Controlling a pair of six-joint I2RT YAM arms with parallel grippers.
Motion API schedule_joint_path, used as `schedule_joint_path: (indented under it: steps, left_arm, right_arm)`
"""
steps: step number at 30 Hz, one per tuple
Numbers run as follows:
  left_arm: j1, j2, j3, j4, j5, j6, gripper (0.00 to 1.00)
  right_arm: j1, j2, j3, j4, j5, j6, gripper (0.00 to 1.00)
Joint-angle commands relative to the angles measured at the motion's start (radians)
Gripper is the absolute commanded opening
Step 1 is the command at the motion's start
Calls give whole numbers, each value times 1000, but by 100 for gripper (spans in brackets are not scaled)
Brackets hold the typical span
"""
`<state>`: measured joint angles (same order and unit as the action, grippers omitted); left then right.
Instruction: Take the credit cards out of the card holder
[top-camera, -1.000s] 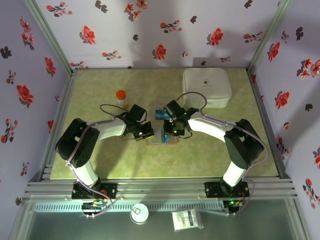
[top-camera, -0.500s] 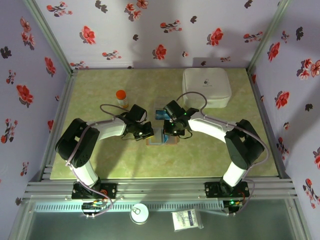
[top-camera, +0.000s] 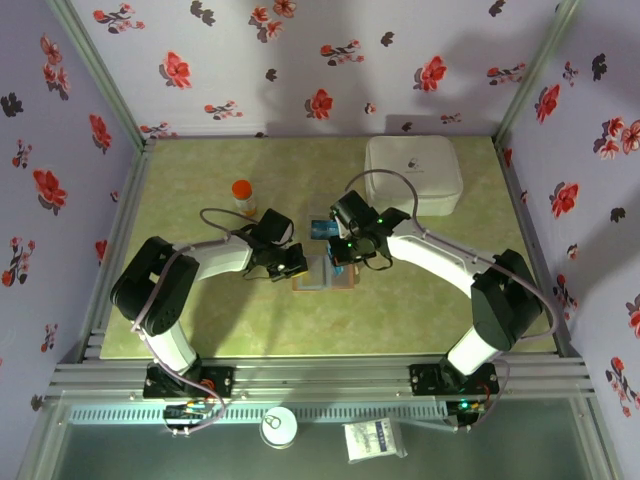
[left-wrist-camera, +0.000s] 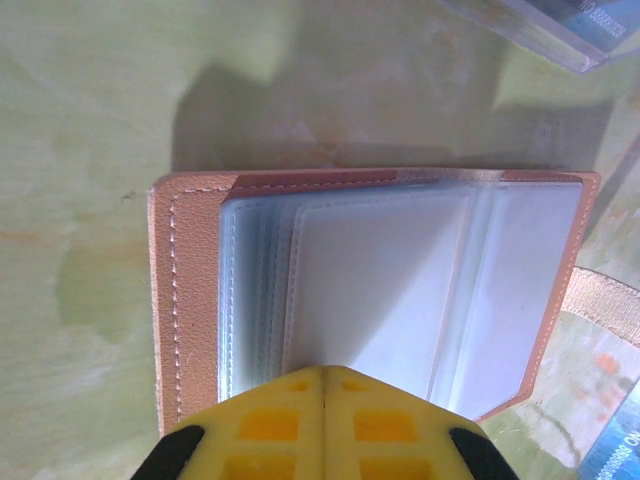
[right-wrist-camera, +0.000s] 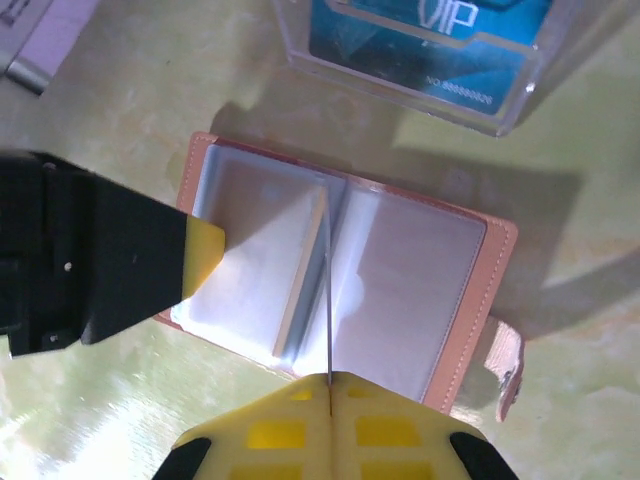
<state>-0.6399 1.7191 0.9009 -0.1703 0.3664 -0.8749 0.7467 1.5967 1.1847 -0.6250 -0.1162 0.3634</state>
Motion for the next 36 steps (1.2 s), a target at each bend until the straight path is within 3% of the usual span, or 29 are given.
schedule_joint_path:
  steps: [1, 10, 15, 25, 36]
  left_arm:
    - [-8, -34, 11, -65, -14, 34, 6]
    - [-7, -96, -12, -70, -40, 28, 12]
    - [-7, -138, -54, -76, -63, 20, 13]
    - [4, -234, -182, -64, -111, -21, 13]
    - [46, -283, -240, -79, -127, -21, 13]
  right_arm:
    - [-9, -16, 56, -87, -10, -312, 0]
    - [-57, 9, 147, -161, -74, -842, 0]
    - [-80, 62, 227, -232, -34, -1022, 0]
    - [-154, 260, 497, -383, -125, -1192, 0]
    - [-185, 516, 802, -502, -184, -1249, 0]
